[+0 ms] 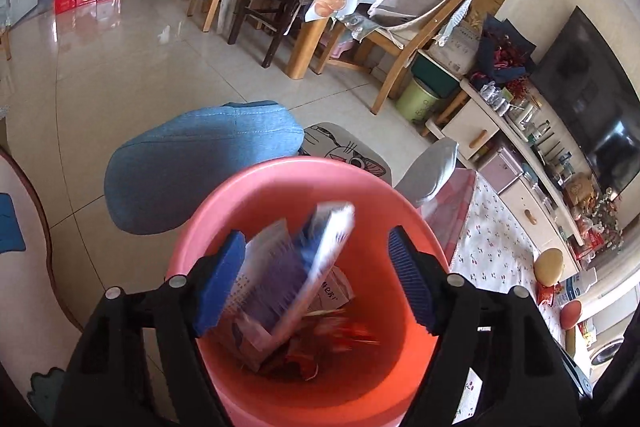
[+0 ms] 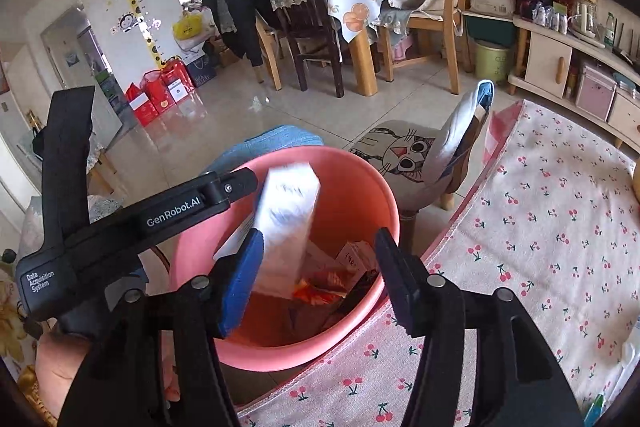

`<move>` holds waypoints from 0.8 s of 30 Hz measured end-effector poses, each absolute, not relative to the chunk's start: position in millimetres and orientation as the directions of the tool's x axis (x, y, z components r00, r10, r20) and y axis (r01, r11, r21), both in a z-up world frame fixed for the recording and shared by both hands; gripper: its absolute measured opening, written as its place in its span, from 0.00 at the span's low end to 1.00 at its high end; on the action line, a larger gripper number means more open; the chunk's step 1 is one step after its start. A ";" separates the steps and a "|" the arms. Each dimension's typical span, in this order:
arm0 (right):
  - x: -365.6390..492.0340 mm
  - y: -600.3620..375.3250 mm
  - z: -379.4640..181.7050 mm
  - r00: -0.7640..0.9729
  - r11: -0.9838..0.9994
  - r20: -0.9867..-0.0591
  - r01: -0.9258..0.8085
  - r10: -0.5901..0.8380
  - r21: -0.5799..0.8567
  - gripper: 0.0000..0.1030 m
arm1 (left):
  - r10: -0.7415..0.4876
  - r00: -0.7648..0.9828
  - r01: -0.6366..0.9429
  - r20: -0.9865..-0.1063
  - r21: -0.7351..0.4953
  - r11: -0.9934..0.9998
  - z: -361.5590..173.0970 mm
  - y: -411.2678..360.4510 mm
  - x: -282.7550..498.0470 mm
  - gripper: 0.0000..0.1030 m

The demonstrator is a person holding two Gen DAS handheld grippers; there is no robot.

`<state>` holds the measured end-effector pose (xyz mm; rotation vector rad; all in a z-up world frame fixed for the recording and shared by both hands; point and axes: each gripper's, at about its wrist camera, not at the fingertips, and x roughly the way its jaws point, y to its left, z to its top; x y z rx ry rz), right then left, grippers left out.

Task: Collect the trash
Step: 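Open the left tool to drop the carton into the bucket while the right tool drops the red packet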

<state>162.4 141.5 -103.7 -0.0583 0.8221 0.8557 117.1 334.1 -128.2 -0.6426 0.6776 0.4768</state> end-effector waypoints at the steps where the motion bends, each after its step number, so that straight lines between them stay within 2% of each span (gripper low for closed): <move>1: 162.1 133.7 -101.1 0.389 0.681 -0.655 -0.681 0.647 0.269 0.69 | 0.206 0.685 -0.599 -0.699 -0.380 0.705 -127.7 334.2 116.6 0.77; 3: 161.3 116.9 -95.0 0.424 0.702 -0.642 -0.663 0.639 0.262 0.77 | 0.229 0.683 -0.605 -0.693 -0.362 0.709 -125.9 329.3 115.5 0.80; 7: 158.7 81.1 -84.8 0.494 0.748 -0.629 -0.625 0.600 0.222 0.85 | 0.239 0.712 -0.564 -0.660 -0.335 0.755 -118.1 310.0 121.9 0.83; 13: 156.4 31.3 -82.0 0.565 0.799 -0.625 -0.578 0.539 0.167 0.86 | 0.184 0.816 -0.413 -0.548 -0.330 0.849 -105.1 264.0 132.5 0.84; 16: 155.7 5.9 -83.7 0.588 0.819 -0.624 -0.551 0.515 0.157 0.86 | 0.149 0.863 -0.325 -0.482 -0.304 0.896 -98.1 235.9 135.3 0.89; 24: 157.2 -63.5 -89.2 0.648 0.870 -0.613 -0.472 0.451 0.142 0.86 | 0.071 0.890 -0.201 -0.450 -0.249 0.947 -97.2 181.7 146.1 0.89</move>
